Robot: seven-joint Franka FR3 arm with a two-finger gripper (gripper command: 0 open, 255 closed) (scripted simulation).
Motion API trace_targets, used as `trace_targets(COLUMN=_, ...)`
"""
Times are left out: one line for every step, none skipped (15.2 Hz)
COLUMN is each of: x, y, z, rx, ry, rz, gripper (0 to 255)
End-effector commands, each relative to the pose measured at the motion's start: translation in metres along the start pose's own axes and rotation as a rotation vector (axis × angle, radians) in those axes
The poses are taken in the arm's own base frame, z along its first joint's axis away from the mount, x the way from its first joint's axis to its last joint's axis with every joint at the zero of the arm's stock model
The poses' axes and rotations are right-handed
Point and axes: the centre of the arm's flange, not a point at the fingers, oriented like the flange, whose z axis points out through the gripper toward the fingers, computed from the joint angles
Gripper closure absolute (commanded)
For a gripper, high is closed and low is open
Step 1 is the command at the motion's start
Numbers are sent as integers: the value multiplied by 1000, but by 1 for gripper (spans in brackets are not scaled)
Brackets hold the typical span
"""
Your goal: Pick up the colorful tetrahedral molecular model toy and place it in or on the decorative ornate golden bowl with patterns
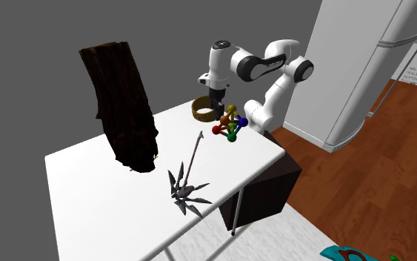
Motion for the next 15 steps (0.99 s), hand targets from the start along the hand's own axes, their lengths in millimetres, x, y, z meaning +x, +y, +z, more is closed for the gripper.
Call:
trace_targets(x=-4, y=-27, z=-14, rx=-12, ry=-11, rz=-22, gripper=0)
trace_targets(x=-6, y=-39, z=-20, rx=-18, ry=-16, rz=-33, gripper=0)
trace_targets(x=-8, y=-51, z=-27, rx=-25, ry=-20, rz=-44, gripper=0)
trace_targets(x=-10, y=-63, z=-34, rx=-31, ry=-25, rz=-55, gripper=0)
trace_targets(x=-12, y=-75, z=-41, rx=-37, ry=-30, rz=-65, gripper=0)
trace_targets(x=-12, y=-78, z=-43, rx=-39, ry=-31, rz=-69, gripper=0)
trace_targets(x=-12, y=-78, z=-37, rx=-39, ry=-31, rz=-69, gripper=0)
trace_targets(x=-13, y=-78, z=-32, rx=-39, ry=-31, rz=-69, gripper=0)
trace_targets(x=-13, y=-77, z=-27, rx=-39, ry=-31, rz=-69, gripper=0)
trace_targets(x=-13, y=-77, z=-21, rx=-39, ry=-31, rz=-69, gripper=0)
trace_targets(x=-13, y=-77, z=-16, rx=-39, ry=-31, rz=-69, gripper=0)
trace_targets(x=-13, y=-77, z=-11, rx=-39, ry=-31, rz=-69, gripper=0)
trace_targets(x=-13, y=-77, z=-3, rx=-39, ry=-31, rz=-69, gripper=0)
trace_targets(x=-13, y=-76, z=-3, rx=-39, ry=-31, rz=-69, gripper=0)
trace_targets(x=-13, y=-77, z=-3, rx=-39, ry=-31, rz=-69, gripper=0)
